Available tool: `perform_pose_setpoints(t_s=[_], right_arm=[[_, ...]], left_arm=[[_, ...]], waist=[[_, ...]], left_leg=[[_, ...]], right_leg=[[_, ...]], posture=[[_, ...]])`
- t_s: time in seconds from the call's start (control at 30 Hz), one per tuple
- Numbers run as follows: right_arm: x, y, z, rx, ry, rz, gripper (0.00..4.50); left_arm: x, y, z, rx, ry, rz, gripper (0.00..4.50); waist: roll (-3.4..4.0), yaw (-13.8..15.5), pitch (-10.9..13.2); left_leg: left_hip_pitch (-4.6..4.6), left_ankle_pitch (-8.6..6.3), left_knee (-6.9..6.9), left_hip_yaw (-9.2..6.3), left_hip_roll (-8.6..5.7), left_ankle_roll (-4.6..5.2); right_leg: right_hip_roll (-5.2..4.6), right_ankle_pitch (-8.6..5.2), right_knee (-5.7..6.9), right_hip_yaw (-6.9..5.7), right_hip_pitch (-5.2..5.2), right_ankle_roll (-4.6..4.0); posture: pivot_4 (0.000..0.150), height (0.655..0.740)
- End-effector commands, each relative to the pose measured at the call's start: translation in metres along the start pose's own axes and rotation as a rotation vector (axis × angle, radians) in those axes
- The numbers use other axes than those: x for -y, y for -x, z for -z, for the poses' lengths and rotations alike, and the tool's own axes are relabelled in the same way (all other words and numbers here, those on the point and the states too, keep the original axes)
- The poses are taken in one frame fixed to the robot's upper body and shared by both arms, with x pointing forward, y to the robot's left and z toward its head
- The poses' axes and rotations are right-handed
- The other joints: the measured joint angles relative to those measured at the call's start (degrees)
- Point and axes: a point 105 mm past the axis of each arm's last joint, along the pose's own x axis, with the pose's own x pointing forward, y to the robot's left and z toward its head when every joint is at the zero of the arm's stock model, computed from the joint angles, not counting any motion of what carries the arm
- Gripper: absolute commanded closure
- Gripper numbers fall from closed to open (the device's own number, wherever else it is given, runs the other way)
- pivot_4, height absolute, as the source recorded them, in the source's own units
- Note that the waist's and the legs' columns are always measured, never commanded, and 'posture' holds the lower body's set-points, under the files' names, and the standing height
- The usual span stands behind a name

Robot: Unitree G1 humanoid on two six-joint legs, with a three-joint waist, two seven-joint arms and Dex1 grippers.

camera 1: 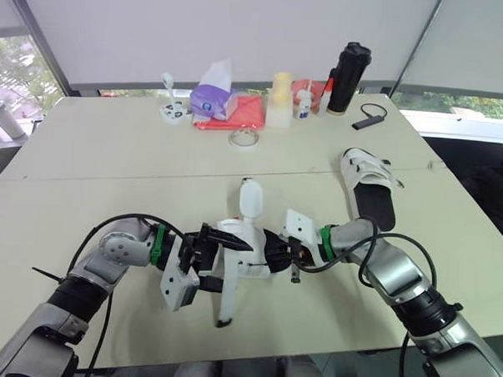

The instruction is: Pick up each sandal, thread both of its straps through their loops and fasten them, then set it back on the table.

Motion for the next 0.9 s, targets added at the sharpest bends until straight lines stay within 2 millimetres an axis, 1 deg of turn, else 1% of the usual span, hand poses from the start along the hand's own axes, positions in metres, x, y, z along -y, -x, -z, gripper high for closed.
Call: perform_pose_setpoints(t_s=[0.03, 0.13, 0.23, 0.33, 0.4, 0.47, 0.5, 0.57, 0.6, 0.63, 0.67, 0.73, 0.8, 0.83, 0.9], right_arm=[[0.003, -0.003, 0.023, -0.088, -0.049, 0.024, 4.5], [0.003, -0.003, 0.022, -0.087, -0.049, 0.021, 4.5], [0.003, -0.003, 0.023, -0.088, -0.049, 0.019, 4.5], [0.003, -0.003, 0.023, -0.088, -0.048, 0.019, 4.5], [0.003, -0.003, 0.023, -0.088, -0.046, 0.018, 4.5], [0.004, -0.003, 0.022, -0.087, -0.045, 0.017, 4.5], [0.004, -0.004, 0.022, -0.086, -0.045, 0.017, 4.5], [0.004, -0.004, 0.022, -0.087, -0.043, 0.016, 4.5], [0.004, -0.004, 0.022, -0.087, -0.042, 0.015, 4.5], [0.004, -0.004, 0.022, -0.087, -0.042, 0.014, 4.5], [0.004, -0.004, 0.022, -0.088, -0.042, 0.013, 4.5], [0.003, -0.004, 0.022, -0.088, -0.041, 0.011, 4.5], [0.002, -0.005, 0.021, -0.088, -0.04, 0.006, 4.5], [0.002, -0.005, 0.022, -0.09, -0.039, 0.003, 4.5], [0.0, -0.005, 0.022, -0.091, -0.039, -0.004, 4.5]], left_arm=[[-0.024, 0.019, 0.004, -0.051, 0.152, -0.148, 0.04], [-0.02, 0.037, 0.008, -0.13, 0.196, -0.101, 0.04], [-0.016, 0.055, 0.012, -0.207, 0.265, -0.097, 0.04], [-0.006, 0.072, 0.015, -0.279, 0.322, -0.075, 0.04], [0.003, 0.083, 0.016, -0.322, 0.465, -0.098, 0.04], [0.012, 0.087, 0.011, -0.32, 0.695, -0.128, 0.04], [0.016, 0.084, 0.004, -0.289, 0.816, -0.141, 0.04], [0.029, 0.075, -0.013, -0.209, 1.144, -0.124, 0.04], [0.034, 0.071, -0.02, -0.182, 1.25, -0.107, 0.04], [0.037, 0.068, -0.027, -0.154, 1.324, -0.094, 0.04], [0.038, 0.066, -0.031, -0.138, 1.359, -0.09, 0.04], [0.038, 0.062, -0.034, -0.111, 1.458, -0.11, 0.04], [0.044, 0.054, -0.036, -0.067, 1.574, -0.136, 0.04], [0.048, 0.047, -0.033, -0.047, 1.627, -0.167, 0.04], [0.047, 0.033, -0.022, 0.015, 1.744, -0.264, 0.04]], waist=[[-0.01, -0.1, 0.0], [-0.01, -0.2, 0.0], [0.01, -0.1, 0.0], [0.0, -0.1, 0.0], [0.0, -0.2, 0.0], [0.0, -0.2, 0.0], [0.0, -0.3, 0.0], [0.0, -0.3, 0.0], [-0.03, -0.3, 0.0], [-0.03, -0.3, 0.0], [0.0, -0.3, 0.0], [-0.01, -0.2, 0.0], [0.01, -0.2, 0.0], [0.05, -0.1, 0.0], [0.07, 0.0, 0.0]], left_leg=[[0.0, 0.0, 0.0, -0.01, 0.0, 0.0], [0.01, 0.01, 0.0, -0.03, -0.01, 0.01], [0.02, 0.0, -0.04, -0.02, 0.01, 0.0], [0.03, 0.0, -0.04, -0.02, 0.03, -0.01], [0.03, -0.01, -0.06, -0.02, 0.08, -0.01], [0.03, -0.01, -0.11, -0.04, 0.13, -0.02], [0.02, -0.01, -0.12, -0.06, 0.16, -0.02], [0.01, -0.01, -0.15, -0.07, 0.18, -0.02], [0.02, -0.01, -0.16, -0.08, 0.19, -0.02], [0.01, -0.06, -0.16, -0.11, 0.2, -0.1], [0.01, -0.1, -0.16, -0.11, 0.2, -0.15], [0.02, -0.12, -0.16, -0.12, 0.2, -0.19], [0.02, -0.12, -0.16, -0.13, 0.21, -0.2], [0.02, -0.12, -0.17, -0.12, 0.2, -0.2], [0.03, -0.12, -0.18, -0.09, 0.17, -0.19]], right_leg=[[0.0, -0.01, 0.04, 0.0, -0.01, 0.02], [0.03, -0.03, 0.15, -0.01, -0.06, 0.06], [0.05, -0.04, 0.16, -0.01, -0.07, 0.06], [0.04, -0.06, 0.14, -0.01, -0.06, 0.03], [0.03, -0.1, 0.13, 0.0, -0.08, -0.05], [0.02, -0.12, 0.14, 0.01, -0.11, -0.08], [0.02, -0.12, 0.14, 0.01, -0.14, -0.08], [0.0, -0.15, 0.15, 0.02, -0.15, -0.08], [0.0, -0.15, 0.16, 0.02, -0.16, -0.09], [0.0, -0.17, 0.16, 0.0, -0.16, -0.1], [0.0, -0.18, 0.16, 0.0, -0.15, -0.12], [-0.02, -0.2, 0.16, -0.02, -0.18, -0.15], [-0.02, -0.21, 0.16, -0.04, -0.19, -0.16], [-0.06, -0.2, 0.15, -0.03, -0.17, -0.18], [-0.11, -0.2, 0.13, -0.03, -0.17, -0.18]], posture=[[0.15, 0.74], [0.15, 0.74], [0.15, 0.74], [0.15, 0.74], [0.15, 0.74], [0.15, 0.74], [0.15, 0.74], [0.15, 0.74], [0.15, 0.74], [0.15, 0.74], [0.15, 0.74], [0.15, 0.74], [0.15, 0.74], [0.15, 0.74], [0.15, 0.74]])
